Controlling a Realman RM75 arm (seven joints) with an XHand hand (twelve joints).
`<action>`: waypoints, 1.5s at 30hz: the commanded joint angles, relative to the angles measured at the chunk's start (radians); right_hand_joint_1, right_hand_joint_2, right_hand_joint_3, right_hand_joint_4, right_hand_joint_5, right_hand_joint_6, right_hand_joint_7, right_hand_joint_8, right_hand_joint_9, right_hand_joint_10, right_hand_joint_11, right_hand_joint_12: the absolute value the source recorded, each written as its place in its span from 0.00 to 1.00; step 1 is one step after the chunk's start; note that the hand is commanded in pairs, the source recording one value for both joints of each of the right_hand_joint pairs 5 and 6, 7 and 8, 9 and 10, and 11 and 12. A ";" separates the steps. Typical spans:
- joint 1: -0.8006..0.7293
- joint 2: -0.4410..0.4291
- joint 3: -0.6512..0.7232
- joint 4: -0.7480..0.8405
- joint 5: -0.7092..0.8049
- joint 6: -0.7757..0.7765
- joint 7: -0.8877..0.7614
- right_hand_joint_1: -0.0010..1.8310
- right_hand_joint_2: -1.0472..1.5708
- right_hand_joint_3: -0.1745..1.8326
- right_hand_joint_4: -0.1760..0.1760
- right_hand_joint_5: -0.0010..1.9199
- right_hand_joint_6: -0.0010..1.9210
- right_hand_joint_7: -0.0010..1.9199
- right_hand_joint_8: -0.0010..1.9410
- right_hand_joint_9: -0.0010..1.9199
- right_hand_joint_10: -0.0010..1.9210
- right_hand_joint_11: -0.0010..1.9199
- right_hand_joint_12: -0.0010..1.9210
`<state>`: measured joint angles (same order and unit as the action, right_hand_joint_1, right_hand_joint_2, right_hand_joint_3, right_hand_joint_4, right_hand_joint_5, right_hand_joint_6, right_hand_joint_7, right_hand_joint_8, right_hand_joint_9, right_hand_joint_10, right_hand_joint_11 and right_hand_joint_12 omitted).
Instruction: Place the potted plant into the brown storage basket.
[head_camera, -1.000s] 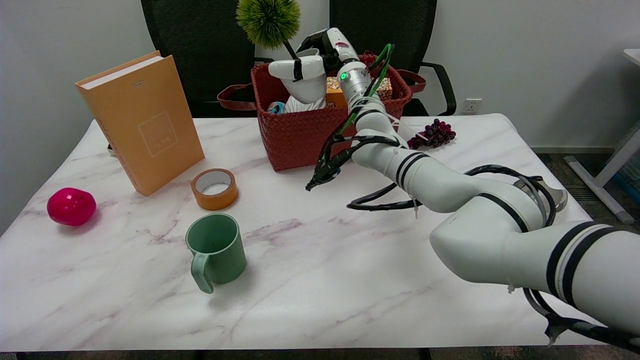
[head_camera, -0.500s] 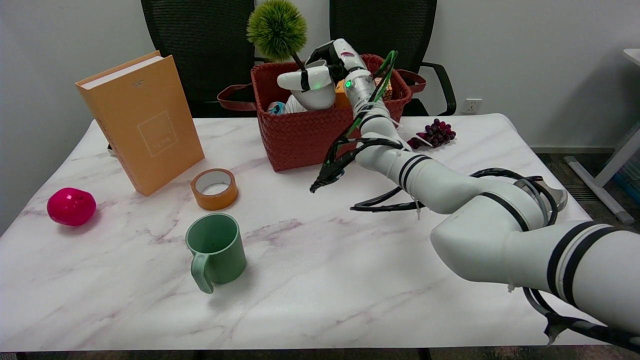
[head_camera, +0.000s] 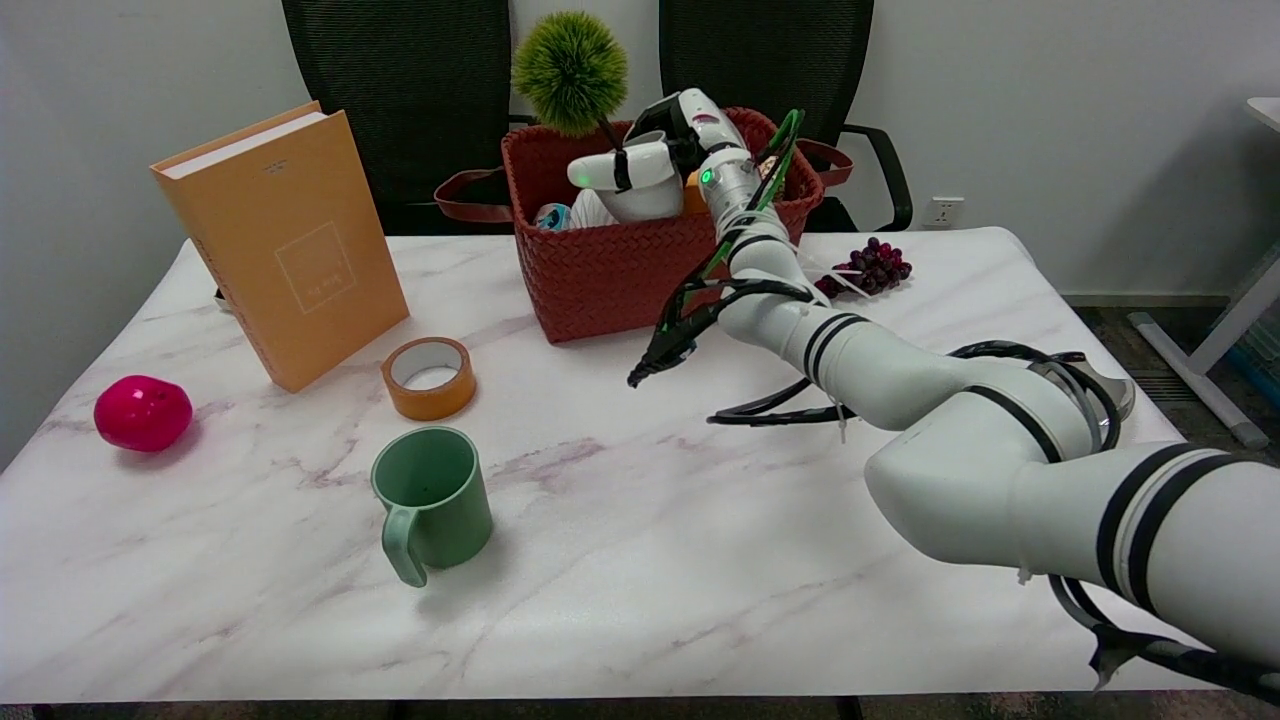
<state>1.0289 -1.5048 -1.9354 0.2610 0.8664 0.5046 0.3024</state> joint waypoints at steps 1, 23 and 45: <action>-0.001 0.005 -0.002 0.000 0.004 0.005 -0.013 0.57 0.49 0.39 0.50 0.47 0.47 1.00 0.99 0.92 0.92 1.00 1.00; -0.011 0.005 -0.004 0.035 -0.001 0.007 -0.013 0.59 0.28 0.45 0.50 0.12 0.12 0.51 0.50 0.40 0.40 0.58 0.58; -0.046 0.035 0.004 0.114 0.004 0.007 -0.002 0.45 0.31 0.11 0.50 0.00 0.00 0.00 0.00 0.00 0.00 0.00 0.00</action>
<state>1.0134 -1.4960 -1.9395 0.3026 0.8665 0.5102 0.2911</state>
